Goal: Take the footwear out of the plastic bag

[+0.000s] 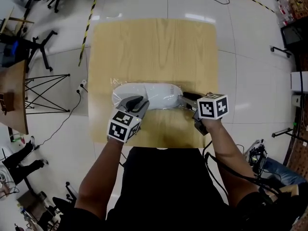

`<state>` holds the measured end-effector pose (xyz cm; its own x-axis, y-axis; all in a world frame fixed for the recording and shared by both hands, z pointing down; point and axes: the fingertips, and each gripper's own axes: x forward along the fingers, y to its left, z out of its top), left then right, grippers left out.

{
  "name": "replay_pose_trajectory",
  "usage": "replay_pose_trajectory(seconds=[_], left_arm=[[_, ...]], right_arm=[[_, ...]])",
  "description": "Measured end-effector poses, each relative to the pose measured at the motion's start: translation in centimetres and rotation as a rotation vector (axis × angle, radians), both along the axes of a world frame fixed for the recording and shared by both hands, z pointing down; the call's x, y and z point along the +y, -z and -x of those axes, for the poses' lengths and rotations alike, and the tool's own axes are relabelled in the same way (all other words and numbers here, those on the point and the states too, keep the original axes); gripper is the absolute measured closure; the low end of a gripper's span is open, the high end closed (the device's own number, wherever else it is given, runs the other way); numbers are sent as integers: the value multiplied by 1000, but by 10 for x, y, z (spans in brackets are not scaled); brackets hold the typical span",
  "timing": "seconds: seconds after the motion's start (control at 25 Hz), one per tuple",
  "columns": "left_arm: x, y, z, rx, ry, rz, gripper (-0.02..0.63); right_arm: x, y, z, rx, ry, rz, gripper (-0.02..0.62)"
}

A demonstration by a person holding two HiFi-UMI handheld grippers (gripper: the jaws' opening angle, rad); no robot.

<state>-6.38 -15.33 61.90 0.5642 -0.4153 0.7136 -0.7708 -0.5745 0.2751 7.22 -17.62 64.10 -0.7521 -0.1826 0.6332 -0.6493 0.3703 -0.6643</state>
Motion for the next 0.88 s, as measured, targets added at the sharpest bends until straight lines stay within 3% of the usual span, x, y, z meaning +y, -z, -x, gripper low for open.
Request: replay_pose_trajectory(seconds=[0.32, 0.44, 0.72, 0.88], left_arm=[[-6, -6, 8, -30, -49, 14, 523], [-10, -8, 16, -48, -39, 10, 578], [-20, -8, 20, -77, -46, -10, 594], [-21, -11, 26, -85, -68, -1, 599]], right_arm=[[-3, 6, 0, -22, -25, 2, 534], [-6, 8, -17, -46, -87, 14, 542], [-24, 9, -75, 2, -229, -7, 546], [-28, 11, -84, 12, -240, -14, 546]])
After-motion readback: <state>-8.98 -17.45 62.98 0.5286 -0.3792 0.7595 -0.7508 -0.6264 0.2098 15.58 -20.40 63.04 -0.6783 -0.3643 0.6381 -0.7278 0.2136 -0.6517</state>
